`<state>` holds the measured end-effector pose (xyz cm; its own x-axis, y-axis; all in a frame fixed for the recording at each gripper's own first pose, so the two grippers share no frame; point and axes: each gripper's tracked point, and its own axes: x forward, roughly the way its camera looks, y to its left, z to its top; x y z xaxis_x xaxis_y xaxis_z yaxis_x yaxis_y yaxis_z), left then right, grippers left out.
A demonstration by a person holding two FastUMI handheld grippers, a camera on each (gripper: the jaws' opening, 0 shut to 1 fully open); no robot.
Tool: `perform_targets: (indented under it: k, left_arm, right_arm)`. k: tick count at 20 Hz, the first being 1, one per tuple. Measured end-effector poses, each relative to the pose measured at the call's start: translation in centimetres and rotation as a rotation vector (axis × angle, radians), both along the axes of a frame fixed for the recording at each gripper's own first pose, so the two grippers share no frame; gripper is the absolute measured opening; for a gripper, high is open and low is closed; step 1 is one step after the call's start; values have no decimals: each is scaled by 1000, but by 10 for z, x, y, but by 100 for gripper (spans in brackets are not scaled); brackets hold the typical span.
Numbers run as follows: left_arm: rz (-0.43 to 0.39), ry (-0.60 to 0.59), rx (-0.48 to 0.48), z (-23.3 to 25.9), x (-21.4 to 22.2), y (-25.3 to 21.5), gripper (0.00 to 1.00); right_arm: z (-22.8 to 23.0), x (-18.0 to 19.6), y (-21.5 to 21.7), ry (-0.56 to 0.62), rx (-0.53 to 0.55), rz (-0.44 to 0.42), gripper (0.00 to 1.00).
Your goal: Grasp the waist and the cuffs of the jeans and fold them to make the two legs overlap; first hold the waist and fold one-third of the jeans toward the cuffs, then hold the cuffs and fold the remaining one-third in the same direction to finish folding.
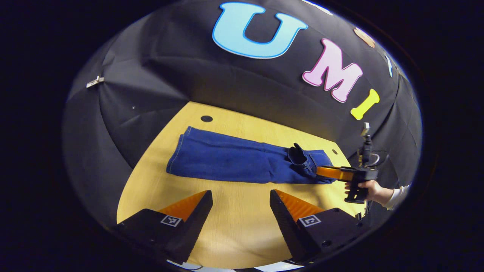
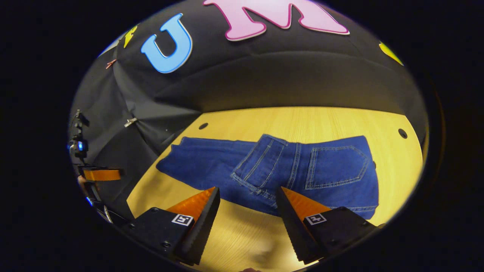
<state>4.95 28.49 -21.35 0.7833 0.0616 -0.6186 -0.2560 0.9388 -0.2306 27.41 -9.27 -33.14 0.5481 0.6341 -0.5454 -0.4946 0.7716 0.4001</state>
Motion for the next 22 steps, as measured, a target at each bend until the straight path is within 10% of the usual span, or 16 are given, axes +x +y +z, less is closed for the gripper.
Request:
perform_targets:
  k: [7,14,22]
  left_arm:
    - [124,214,-97,-35,70,88,96]
    - [220,533,-31,-101,90,171,96]
    - [147,697,28,-126,89,176,97]
  right_arm:
    - [64,13,-60,-67,58,-80,92]
    - [34,-11,-102,-35,-44,-65,92]
    - [22,-13,-113,10,-62,-69,92]
